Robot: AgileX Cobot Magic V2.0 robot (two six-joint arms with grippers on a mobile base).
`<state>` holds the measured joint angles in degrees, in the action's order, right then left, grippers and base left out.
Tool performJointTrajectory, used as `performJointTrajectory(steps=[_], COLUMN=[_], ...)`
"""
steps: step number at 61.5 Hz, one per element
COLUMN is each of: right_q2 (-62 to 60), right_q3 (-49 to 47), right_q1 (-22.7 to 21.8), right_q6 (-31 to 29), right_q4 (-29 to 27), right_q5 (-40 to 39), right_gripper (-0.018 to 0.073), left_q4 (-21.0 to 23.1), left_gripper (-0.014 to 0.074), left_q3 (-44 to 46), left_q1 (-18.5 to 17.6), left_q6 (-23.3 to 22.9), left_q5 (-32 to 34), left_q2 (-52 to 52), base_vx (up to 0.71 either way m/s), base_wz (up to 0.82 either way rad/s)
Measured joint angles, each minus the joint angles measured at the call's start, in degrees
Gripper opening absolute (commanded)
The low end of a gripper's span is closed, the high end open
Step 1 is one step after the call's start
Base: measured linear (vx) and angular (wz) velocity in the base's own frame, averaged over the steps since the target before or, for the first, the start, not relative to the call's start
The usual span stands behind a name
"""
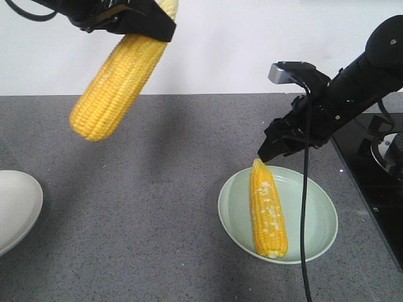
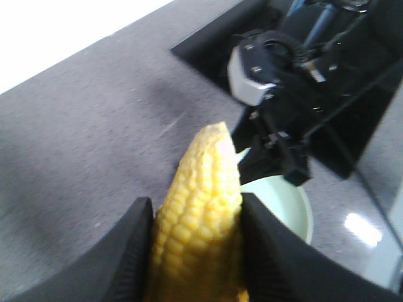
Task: Distribute corn equally
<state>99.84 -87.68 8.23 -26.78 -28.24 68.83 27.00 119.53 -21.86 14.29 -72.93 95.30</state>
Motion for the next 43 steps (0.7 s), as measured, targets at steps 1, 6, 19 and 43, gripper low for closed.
performJointTrajectory(steps=[1, 6, 19, 43], right_q2=[-0.26, -2.61, -12.41, -32.96], right_q3=[0.08, 0.19, 0.19, 0.19], right_q1=[0.00, 0.00, -0.05, -0.06], right_q6=[0.01, 0.01, 0.01, -0.22], right_q4=[-0.06, -0.42, -1.35, -2.49], right_q5=[-0.17, -1.07, -3.72, -3.24], right_gripper=[0.0242, 0.0123, -0.0008, -0.0008], left_q4=[-0.93, -6.79, -20.73, -41.30], left_gripper=[-0.0007, -0.0007, -0.0007, -0.0007], left_q3=[0.00, 0.00, 0.00, -3.95], left_q1=[0.00, 0.00, 0.00, 1.83], left_q6=[-0.45, -1.86, -5.29, -10.25], left_q5=[0.00, -0.07, -0.39, -0.37], left_q2=[-0.08, -0.89, -5.59, -12.10], base_vx=[0.00, 0.00, 0.00, 0.00], base_wz=[0.00, 0.00, 0.00, 0.00])
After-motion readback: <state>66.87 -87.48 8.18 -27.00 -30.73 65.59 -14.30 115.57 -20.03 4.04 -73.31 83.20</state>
